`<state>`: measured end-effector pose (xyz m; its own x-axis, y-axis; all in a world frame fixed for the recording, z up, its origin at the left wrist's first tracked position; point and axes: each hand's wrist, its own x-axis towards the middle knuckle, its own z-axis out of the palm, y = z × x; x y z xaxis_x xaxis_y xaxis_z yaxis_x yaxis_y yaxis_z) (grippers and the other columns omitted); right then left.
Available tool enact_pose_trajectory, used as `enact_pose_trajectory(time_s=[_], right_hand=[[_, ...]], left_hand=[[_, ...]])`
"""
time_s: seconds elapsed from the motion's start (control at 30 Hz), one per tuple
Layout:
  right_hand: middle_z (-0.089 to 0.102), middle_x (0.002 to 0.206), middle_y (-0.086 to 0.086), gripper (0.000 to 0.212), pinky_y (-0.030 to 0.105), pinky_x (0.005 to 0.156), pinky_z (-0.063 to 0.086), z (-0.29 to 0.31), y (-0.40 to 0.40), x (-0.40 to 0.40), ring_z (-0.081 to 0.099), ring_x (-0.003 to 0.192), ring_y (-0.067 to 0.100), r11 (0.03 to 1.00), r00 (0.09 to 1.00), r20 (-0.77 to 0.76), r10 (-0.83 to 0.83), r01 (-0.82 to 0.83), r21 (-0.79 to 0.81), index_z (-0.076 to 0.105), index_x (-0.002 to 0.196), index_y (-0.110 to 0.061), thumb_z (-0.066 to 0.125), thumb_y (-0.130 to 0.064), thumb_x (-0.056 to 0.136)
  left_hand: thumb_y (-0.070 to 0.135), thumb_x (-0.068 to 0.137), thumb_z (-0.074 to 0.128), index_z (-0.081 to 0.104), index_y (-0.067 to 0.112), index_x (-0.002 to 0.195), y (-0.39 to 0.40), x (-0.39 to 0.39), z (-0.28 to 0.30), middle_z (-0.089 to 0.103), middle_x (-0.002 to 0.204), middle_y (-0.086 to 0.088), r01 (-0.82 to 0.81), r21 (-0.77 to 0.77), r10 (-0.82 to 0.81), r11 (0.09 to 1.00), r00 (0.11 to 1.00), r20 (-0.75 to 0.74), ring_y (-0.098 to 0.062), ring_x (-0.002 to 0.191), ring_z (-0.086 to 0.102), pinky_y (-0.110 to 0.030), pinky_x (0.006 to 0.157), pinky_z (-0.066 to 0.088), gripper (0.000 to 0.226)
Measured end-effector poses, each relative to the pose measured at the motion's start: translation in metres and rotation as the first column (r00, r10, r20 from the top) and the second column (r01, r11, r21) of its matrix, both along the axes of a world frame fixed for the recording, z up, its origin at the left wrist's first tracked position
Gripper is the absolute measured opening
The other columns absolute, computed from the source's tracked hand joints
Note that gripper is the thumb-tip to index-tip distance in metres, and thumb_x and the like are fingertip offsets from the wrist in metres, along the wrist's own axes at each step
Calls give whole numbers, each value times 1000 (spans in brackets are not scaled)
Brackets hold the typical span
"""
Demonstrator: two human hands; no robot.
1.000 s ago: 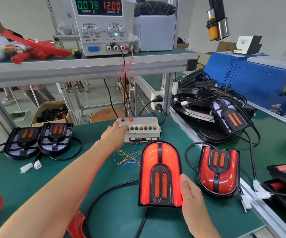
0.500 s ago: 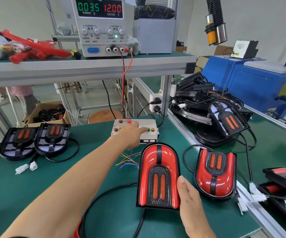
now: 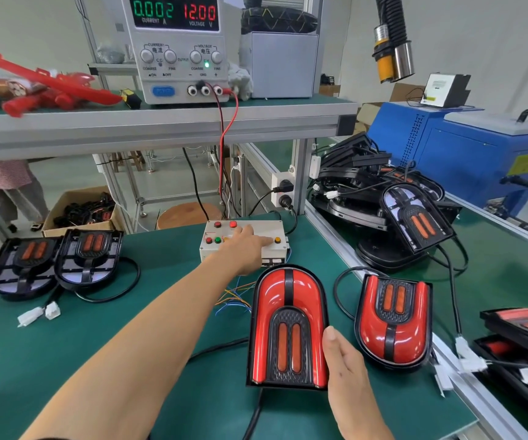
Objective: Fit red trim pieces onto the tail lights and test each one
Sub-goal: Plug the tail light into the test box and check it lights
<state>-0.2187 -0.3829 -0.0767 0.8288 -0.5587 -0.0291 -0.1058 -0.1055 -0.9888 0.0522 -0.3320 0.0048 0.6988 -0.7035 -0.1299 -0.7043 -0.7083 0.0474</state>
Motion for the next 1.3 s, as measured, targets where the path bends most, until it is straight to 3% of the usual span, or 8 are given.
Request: enact_pose_trajectory(time_s=[0.43, 0.53, 0.63, 0.73, 0.8, 0.93, 1.07, 1.3], right_hand=[[78, 107, -14, 39, 24, 93, 53, 9, 1, -3, 71, 104, 0, 994, 995, 78, -58, 51, 96, 75, 104, -51, 38, -59, 96], [80, 95, 1, 36, 36, 85, 59, 11, 0, -6, 75, 91, 15, 966, 985, 89, -146, 122, 227, 82, 96, -26, 51, -43, 97], [71, 97, -11, 31, 20, 84, 50, 11, -1, -12, 66, 87, 2, 949, 969, 81, -233, 208, 236, 74, 104, -33, 71, -4, 92], [72, 71, 2, 23, 24, 49, 52, -2, -4, -27, 65, 55, 16, 964, 959, 188, -211, 172, 205, 76, 104, -4, 55, -14, 105], [66, 58, 6, 37, 26, 37, 46, 5, 0, -20, 56, 40, 19, 953, 952, 195, -237, 189, 237, 80, 91, -8, 48, -14, 107], [77, 94, 8, 45, 33, 67, 60, 4, -3, -19, 72, 76, 26, 939, 946, 172, -274, 225, 258, 78, 103, -31, 58, 9, 98], [68, 59, 4, 66, 22, 39, 47, 18, 6, -16, 58, 42, 17, 949, 946, 224, -234, 173, 263, 81, 72, -36, 39, -2, 109], [59, 61, 19, 54, 34, 42, 43, 21, 5, -9, 52, 45, 27, 911, 941, 230, -247, 145, 386, 75, 79, -4, 49, -49, 93]], left_hand=[[19, 98, 52, 29, 37, 156, -3, -3, -1, 33, 144, -16, -8, -15, 8, 1000, 1000, 4, -37, 138, 29, -53, 104, 41, 65], [13, 97, 46, 27, 36, 158, 1, -4, 3, 32, 145, -17, 5, -11, -6, 1000, 999, -42, -39, 139, 27, -53, 107, 38, 68], [10, 97, 45, 37, 26, 154, 11, -9, 9, 42, 143, -17, 24, -161, -34, 987, 998, -57, -37, 135, 38, -49, 106, 41, 59], [19, 98, 55, 64, 15, 123, 23, -27, 11, 65, 123, -10, 95, -372, -133, 923, 988, -76, -29, 114, 60, -34, 90, 46, 26], [24, 98, 60, 72, 14, 107, 32, -37, 12, 72, 109, -5, 155, -369, -226, 916, 961, -157, -21, 98, 63, -27, 80, 42, 18], [19, 100, 56, 73, 11, 113, 41, -41, 16, 72, 116, -5, 136, -326, -215, 936, 951, -220, -19, 103, 62, -26, 86, 43, 23], [7, 97, 47, 70, 13, 121, 35, -40, 17, 67, 128, -9, 69, -321, -118, 944, 983, -138, -28, 119, 60, -38, 100, 48, 34], [-3, 92, 43, 44, 21, 152, 20, -24, 11, 52, 148, -12, -3, -202, -19, 979, 994, -109, -33, 131, 52, -43, 103, 48, 65]])
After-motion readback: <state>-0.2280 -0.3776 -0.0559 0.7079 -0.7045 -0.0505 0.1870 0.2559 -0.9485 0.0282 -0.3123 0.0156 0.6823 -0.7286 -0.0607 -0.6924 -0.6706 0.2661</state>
